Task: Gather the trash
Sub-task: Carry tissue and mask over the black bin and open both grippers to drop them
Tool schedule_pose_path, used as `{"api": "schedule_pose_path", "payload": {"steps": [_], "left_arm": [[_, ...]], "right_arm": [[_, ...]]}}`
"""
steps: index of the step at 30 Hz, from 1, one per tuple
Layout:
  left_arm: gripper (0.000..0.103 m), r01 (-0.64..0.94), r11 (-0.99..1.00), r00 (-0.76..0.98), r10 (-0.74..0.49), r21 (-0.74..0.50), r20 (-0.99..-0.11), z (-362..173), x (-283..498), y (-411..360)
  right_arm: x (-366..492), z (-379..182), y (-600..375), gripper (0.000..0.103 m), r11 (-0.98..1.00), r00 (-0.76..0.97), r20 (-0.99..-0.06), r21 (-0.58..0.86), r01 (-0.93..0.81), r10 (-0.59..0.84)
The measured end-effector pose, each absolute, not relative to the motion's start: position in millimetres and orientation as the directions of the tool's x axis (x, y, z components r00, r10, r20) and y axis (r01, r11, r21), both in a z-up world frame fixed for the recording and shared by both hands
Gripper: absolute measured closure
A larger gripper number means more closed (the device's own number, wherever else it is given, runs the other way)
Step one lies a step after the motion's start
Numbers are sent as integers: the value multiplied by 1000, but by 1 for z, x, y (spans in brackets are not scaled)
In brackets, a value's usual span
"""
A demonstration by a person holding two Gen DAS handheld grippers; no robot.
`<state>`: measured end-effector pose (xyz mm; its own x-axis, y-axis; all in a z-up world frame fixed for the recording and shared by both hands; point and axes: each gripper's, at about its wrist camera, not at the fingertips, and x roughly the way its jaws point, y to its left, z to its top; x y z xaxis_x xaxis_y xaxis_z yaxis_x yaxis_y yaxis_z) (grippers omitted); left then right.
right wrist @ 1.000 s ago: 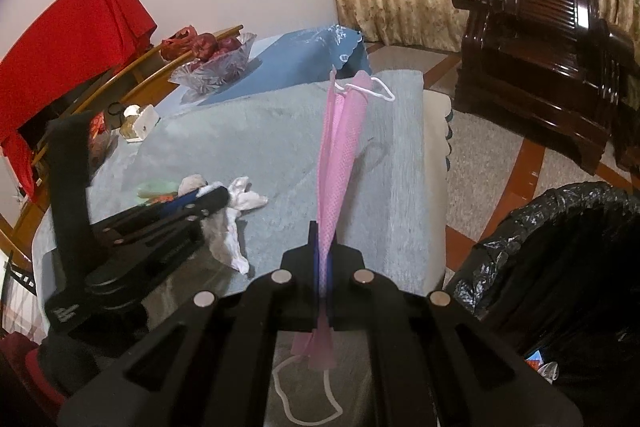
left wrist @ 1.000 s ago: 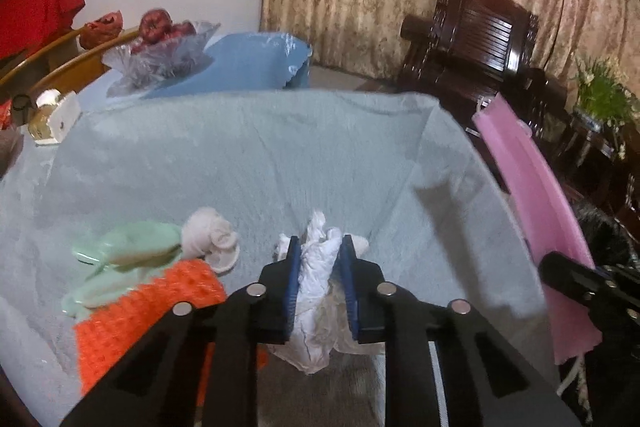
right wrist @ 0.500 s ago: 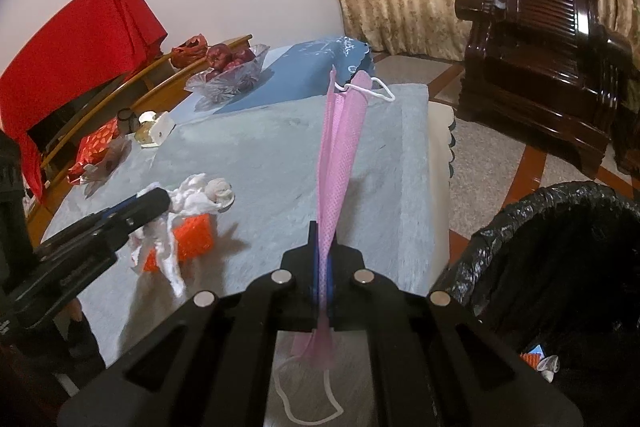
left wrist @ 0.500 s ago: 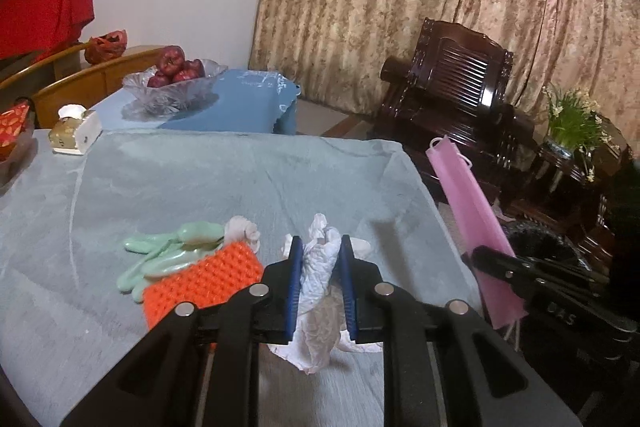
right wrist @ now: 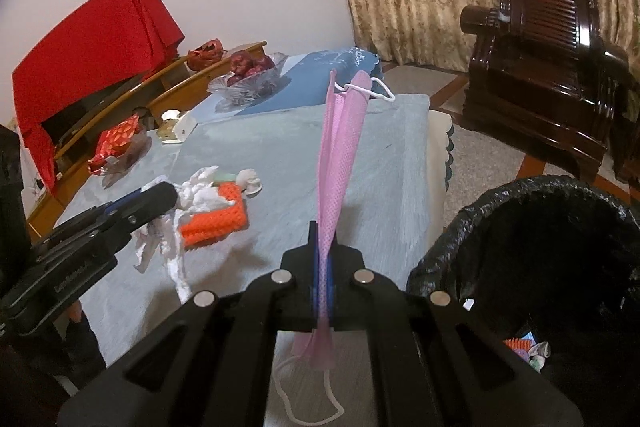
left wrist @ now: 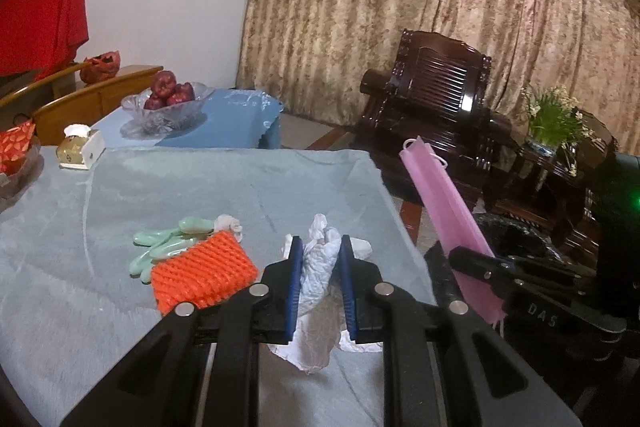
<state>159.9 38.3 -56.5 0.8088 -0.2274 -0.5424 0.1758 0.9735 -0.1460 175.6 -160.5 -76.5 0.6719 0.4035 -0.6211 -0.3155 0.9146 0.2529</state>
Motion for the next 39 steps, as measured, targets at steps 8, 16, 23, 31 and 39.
{"api": "schedule_pose_path", "payload": {"steps": [8, 16, 23, 31, 39], "left_arm": [[85, 231, 960, 804, -279, -156, -524, -48, 146, 10], [85, 319, 934, 788, -355, -159, -504, -39, 140, -33], [85, 396, 905, 769, -420, -156, -483, -32, 141, -77], [85, 468, 873, 737, -472, -139, -484, -37, 146, -131], [85, 511, 851, 701, -496, -124, -512, -53, 159, -169]], "right_arm": [[147, -66, -189, 101, 930, 697, -616, 235, -281, 366], [121, -62, -235, 101, 956, 738, -608, 222, -194, 291], [103, -60, -275, 101, 972, 769, -601, 207, -114, 218], [92, -58, -318, 101, 982, 797, -589, 186, -32, 137], [91, -69, -351, 101, 985, 795, -602, 170, 29, 80]]}}
